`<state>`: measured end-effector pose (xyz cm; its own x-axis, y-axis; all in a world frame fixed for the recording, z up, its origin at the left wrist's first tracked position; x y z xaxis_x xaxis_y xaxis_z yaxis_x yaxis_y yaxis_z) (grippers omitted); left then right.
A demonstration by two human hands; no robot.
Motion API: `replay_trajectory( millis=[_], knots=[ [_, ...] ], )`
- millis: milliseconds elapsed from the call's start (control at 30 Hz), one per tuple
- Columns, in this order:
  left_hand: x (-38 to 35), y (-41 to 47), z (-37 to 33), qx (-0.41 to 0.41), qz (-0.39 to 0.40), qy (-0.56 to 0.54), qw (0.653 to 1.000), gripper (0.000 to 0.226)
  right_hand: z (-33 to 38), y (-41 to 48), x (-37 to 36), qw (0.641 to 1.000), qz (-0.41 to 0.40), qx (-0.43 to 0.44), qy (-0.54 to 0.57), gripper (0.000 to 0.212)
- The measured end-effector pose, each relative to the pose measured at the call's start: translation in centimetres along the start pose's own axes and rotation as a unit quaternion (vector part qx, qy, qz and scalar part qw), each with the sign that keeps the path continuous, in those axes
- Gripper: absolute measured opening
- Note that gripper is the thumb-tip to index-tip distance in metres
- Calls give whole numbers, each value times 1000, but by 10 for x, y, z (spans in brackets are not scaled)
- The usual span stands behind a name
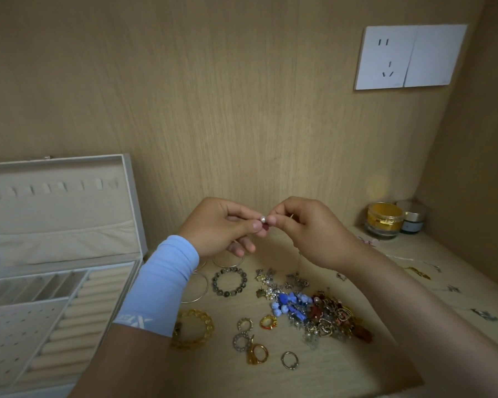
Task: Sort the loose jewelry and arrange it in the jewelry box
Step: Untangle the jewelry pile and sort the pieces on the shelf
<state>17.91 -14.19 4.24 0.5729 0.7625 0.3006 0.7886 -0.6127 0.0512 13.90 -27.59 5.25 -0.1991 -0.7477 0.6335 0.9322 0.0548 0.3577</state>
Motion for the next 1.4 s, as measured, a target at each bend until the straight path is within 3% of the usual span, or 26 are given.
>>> replay_trajectory(
  millis=[233,433,567,700,833,1000,1100,1167,1267,1400],
  knots=[
    [-4,-4,-5,-23,64,33,997,16,-6,-3,-12,980,113,-41,158,18],
    [4,-5,-4,-43,69,-15,997,12,-7,-3,-4,969,84,-53,228,26],
    [8,-4,-4,-39,61,-32,997,28,-9,-4,1,967,69,-72,235,25],
    [5,1,3,-23,44,93,994,18,-4,-5,14,975,60,-82,195,30],
    [-51,2,21,23,179,255,950,13,6,-6,29,985,65,-71,142,32],
    [-80,1,47,97,226,322,914,22,9,-9,42,985,54,-73,146,29],
    [-70,4,44,102,194,352,910,16,12,-10,47,986,50,-68,147,27],
    [-55,10,32,82,132,341,927,13,15,-10,47,985,50,-63,151,25],
    [-42,14,-7,-12,11,193,981,18,18,-8,48,986,38,-50,156,24],
    [-51,9,-42,-69,-14,44,997,12,17,-6,57,986,-12,-49,160,27]
  ],
)
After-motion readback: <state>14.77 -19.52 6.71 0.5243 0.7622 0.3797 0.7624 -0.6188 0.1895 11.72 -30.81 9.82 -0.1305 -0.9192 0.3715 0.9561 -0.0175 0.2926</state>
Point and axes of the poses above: each hand's wrist, its own y-axis towards the middle knuckle, its own x-axis out of the back of the hand, z = x × y, the point moved 10 cm from there along y, towards the middle knuckle, and after that the axes turned 4 degrees about z, right-handed, at the moved point
